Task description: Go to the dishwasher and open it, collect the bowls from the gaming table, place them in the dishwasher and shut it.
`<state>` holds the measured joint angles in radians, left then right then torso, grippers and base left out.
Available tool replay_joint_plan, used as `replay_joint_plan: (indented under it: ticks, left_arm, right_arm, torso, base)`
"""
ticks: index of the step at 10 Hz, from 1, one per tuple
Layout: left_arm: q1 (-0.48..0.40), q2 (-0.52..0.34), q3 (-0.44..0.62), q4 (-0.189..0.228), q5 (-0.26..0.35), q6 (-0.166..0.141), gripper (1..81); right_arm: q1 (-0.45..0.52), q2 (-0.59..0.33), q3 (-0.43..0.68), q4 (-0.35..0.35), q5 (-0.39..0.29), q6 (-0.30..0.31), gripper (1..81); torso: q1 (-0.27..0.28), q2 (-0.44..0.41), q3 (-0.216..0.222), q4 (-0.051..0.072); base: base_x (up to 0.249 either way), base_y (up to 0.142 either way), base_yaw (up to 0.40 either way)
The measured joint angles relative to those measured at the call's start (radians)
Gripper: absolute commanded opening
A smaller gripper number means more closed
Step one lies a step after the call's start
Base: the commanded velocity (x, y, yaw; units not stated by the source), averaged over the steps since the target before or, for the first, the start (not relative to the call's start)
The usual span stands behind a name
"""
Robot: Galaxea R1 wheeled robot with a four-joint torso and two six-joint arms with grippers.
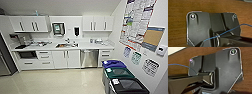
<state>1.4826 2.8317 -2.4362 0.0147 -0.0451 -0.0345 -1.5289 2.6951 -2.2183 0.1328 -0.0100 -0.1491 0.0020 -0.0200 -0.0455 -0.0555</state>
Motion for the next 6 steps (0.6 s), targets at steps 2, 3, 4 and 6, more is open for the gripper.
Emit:
replay_joint_plan:
  ticks: [2, 3, 4, 6]
  left_arm:
    - [0.000, -0.003, 0.000, 0.000, -0.001, 0.000, 81.1]
    - [0.000, -0.001, 0.000, 0.000, 0.000, 0.000, 81.1]
    - [0.000, -0.001, 0.000, 0.000, 0.000, 0.000, 81.1]
    - [0.000, 0.002, 0.000, 0.001, 0.000, 0.000, 81.1]
  right_arm:
    - [0.000, 0.004, 0.000, 0.000, 0.000, 0.000, 81.1]
    - [0.000, 0.001, 0.000, 0.000, 0.000, 0.000, 81.1]
    - [0.000, 0.001, 0.000, 0.000, 0.000, 0.000, 81.1]
    - [0.000, 0.000, 0.000, 0.000, 0.000, 0.000, 81.1]
  torso:
    - [0.000, 0.000, 0.000, 0.000]
    - [0.000, 0.000, 0.000, 0.000]
    - [0.000, 0.000, 0.000, 0.000]
    - [0.000, 0.000, 0.000, 0.000]
  base:
    - [0.277, 0.000, 0.000]
    - [0.278, 0.000, 0.000]
    - [0.277, 0.000, 0.000]
    - [0.265, 0.000, 0.000]
